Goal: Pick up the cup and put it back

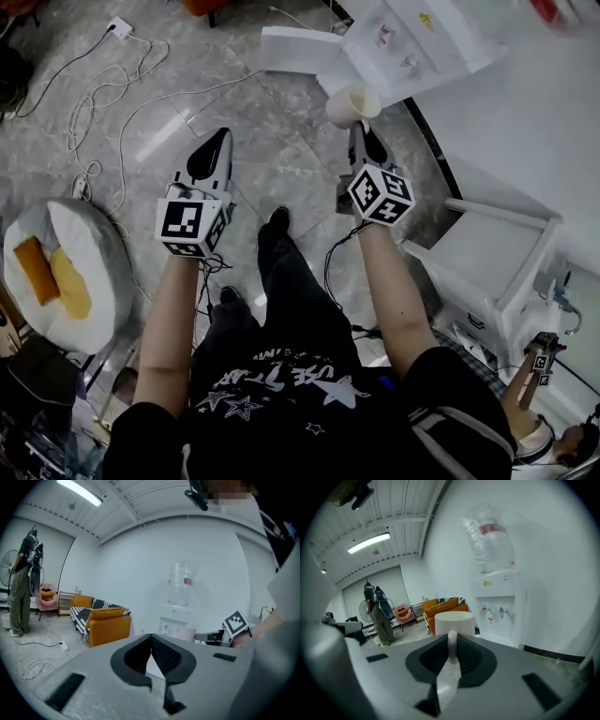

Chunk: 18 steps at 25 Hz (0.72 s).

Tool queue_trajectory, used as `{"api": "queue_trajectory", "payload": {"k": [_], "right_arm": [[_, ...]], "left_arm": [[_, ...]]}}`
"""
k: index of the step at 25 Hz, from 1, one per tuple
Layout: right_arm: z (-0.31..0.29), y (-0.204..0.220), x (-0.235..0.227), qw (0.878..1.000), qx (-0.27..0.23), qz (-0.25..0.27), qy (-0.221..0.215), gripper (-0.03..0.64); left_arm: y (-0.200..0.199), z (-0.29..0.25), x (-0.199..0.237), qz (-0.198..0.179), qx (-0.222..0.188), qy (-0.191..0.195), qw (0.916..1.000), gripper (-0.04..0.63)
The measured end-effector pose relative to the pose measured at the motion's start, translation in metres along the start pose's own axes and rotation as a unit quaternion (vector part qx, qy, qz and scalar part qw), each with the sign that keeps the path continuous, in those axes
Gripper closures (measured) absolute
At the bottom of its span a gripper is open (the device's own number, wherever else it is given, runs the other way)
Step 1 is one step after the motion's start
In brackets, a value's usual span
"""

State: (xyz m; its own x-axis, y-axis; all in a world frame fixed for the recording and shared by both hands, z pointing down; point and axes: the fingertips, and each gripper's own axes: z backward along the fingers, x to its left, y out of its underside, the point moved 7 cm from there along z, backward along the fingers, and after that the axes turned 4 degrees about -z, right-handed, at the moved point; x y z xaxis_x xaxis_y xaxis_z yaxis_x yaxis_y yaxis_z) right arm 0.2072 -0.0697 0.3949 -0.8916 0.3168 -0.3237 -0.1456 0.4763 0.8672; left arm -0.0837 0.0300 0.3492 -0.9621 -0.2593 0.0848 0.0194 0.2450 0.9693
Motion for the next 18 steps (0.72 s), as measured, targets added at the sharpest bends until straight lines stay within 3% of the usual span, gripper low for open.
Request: {"api": "queue_trajectory", "payload": {"k": [10,18], "right_arm": [[0.138,0.036,0.111,1.000,-0.028,0.009,0.000,0.574],[0.256,0.063,0.173,0.999,-0.051,0.014,0.005,0.574]], "left_arm": [[-0.004,0.196,-0.006,-0.013,-0.015,0.002,0.9998,0.586],[0.000,0.313,-0.010,-0.024,-0.024,0.008,0.9994,0.586]]}}
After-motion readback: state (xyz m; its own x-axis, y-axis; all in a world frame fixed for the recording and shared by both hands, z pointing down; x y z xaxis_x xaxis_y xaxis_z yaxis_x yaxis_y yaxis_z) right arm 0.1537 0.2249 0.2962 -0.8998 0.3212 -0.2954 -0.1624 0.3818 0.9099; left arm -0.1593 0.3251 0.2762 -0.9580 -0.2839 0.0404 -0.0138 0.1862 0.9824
